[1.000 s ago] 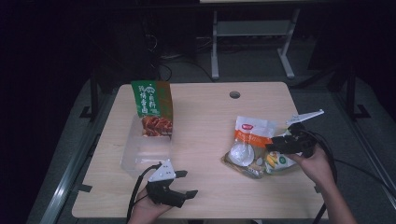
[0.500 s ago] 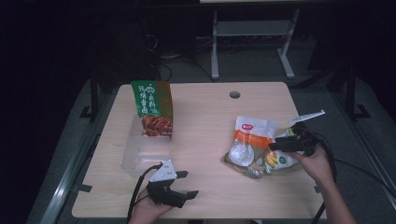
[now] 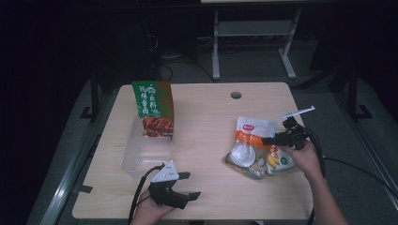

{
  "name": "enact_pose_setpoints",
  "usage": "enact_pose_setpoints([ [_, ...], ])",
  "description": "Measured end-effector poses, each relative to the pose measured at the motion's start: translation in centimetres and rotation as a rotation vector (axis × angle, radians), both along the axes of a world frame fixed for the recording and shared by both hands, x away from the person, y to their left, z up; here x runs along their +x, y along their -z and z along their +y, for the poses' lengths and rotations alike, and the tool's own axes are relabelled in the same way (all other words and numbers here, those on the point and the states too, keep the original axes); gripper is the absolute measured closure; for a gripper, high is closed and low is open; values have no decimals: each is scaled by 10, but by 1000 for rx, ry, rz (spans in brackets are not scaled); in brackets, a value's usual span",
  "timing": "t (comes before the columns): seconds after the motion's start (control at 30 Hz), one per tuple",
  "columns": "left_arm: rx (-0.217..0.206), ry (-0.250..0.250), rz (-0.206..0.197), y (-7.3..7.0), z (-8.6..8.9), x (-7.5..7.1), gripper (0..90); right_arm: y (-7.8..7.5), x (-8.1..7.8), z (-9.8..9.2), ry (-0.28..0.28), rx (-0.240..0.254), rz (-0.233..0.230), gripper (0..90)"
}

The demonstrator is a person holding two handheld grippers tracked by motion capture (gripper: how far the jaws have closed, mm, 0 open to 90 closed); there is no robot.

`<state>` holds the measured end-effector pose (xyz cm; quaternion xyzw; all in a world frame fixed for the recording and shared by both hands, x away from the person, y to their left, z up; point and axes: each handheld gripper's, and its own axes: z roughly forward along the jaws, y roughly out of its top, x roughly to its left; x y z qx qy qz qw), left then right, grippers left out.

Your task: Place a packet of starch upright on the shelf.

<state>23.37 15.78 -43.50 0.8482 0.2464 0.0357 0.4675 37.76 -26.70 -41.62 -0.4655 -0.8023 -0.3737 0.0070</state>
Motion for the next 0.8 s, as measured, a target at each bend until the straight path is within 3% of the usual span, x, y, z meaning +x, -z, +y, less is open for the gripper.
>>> enact_pose_setpoints([
  [0.17, -3, 1, 4, 0, 0, 1, 234, 7, 6, 4, 1, 14, 18, 692],
  [0.23, -7, 0, 5, 0, 0, 1, 234, 7, 6, 6, -15, 36, 15, 791],
  [0.33, -9, -5, 4, -1, 1, 1, 236, 5, 4, 8, -24, 35, 8, 828],
  [0.4, -28, -16, 8, -3, 3, 0, 238, 0, -2, 12, -46, 43, -24, 875],
  [0.43, -28, -16, 8, -3, 3, 0, 238, 0, -2, 12, -46, 43, -24, 875],
  [0.63, -42, -21, 8, -5, 2, 2, 239, -19, -18, 22, -119, 87, -125, 891],
  [0.77, -44, -11, 12, -6, -1, 3, 246, -27, -25, 27, -150, 101, -158, 892],
  [0.8, -43, -2, 14, -7, -2, 3, 246, -32, -30, 33, -179, 109, -190, 893],
])
